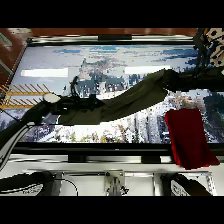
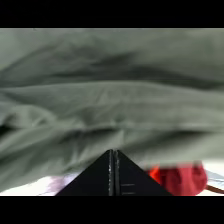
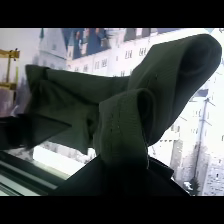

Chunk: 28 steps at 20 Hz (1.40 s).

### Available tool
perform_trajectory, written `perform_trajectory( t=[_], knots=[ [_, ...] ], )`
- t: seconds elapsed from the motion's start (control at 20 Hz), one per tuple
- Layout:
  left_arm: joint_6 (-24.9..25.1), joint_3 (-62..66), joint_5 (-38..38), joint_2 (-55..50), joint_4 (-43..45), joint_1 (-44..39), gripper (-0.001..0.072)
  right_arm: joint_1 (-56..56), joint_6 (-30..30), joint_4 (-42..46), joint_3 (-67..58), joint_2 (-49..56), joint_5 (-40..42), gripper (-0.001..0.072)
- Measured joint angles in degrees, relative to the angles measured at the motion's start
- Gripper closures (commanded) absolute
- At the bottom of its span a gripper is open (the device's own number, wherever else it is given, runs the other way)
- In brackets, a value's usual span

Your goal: Fold the shirts.

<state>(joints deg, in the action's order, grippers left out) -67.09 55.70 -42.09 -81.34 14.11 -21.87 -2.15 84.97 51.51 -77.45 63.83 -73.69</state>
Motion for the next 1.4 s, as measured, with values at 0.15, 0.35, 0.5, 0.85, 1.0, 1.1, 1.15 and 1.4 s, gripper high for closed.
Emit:
perform_trajectory(
  t=[0.15,0.35,0.5,0.85,1.0,1.1,1.15,1.4],
  knots=[
    [3.1,0.0,4.7,-4.1,-9.7,-7.1,0.0675,0.7,3.2,0.0,0.0,-4.2,-0.9,0.0637],
    [6.5,0.3,6.7,-9.0,-22.3,-13.6,0.0676,1.1,6.4,0.0,0.0,-7.5,-1.7,0.0637],
    [11.8,1.6,7.7,-10.4,-30.1,-14.6,0.0679,1.2,7.9,-1.0,0.0,-8.5,-1.8,0.0637],
    [25.0,1.9,8.9,4.6,-28.3,-2.3,0.0681,1.3,8.9,-2.7,0.0,-8.4,0.9,0.0637],
    [26.4,1.7,9.8,18.2,-20.1,6.8,0.0680,3.1,8.9,-3.8,0.0,-6.2,3.5,0.0637],
    [26.9,1.7,10.7,27.3,-16.5,13.4,0.0680,7.3,8.3,-4.1,0.0,-3.5,6.9,0.0637],
    [27.0,1.7,11.3,31.2,-15.3,16.7,0.0680,10.3,8.0,-4.4,0.0,-1.6,9.3,0.0637],
    [19.6,1.6,7.8,43.8,-7.1,32.2,0.0679,25.7,6.7,-7.7,0.0,10.5,24.4,0.0637]
  ],
)
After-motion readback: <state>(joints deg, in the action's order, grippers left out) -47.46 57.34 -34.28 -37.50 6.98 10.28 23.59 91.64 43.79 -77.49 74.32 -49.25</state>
